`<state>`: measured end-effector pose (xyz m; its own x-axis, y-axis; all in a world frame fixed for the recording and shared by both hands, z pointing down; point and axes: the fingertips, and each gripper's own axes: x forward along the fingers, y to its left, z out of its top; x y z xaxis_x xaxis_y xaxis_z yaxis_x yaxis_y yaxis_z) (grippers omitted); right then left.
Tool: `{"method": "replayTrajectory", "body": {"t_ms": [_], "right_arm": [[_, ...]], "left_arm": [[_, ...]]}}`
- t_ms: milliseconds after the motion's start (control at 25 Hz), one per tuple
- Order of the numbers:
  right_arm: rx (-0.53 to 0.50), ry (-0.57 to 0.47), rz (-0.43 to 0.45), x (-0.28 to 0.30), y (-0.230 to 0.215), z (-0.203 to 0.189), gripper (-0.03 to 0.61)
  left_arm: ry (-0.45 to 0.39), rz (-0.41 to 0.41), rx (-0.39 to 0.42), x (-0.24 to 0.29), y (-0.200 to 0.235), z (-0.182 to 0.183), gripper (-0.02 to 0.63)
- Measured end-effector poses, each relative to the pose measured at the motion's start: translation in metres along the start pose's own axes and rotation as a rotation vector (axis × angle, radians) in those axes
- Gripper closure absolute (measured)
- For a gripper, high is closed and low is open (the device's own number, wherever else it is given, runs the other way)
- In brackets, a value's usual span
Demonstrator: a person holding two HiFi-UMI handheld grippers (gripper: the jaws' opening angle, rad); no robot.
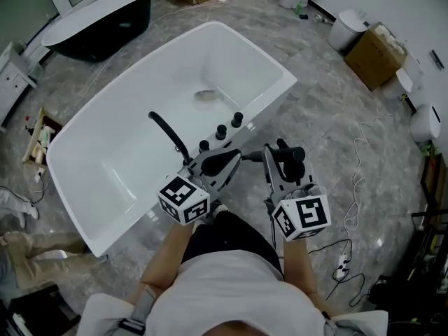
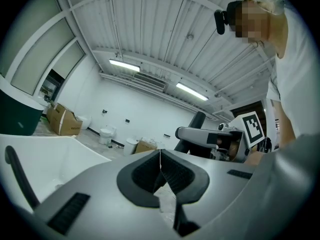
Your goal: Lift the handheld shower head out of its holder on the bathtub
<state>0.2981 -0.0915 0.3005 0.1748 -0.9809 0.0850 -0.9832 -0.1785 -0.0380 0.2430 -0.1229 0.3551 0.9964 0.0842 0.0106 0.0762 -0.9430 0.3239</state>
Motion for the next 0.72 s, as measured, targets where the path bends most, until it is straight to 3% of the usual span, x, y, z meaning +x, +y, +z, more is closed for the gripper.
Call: {"method": "replayTrajectory", "body": {"t_ms": [720], "right_arm": [[0.044, -0.025, -0.402, -0.11, -0.103, -0.001, 0.446]], "left_arm": [[0.096, -0.253, 0.011, 0.07, -0.065, -0.022, 0.603]]}}
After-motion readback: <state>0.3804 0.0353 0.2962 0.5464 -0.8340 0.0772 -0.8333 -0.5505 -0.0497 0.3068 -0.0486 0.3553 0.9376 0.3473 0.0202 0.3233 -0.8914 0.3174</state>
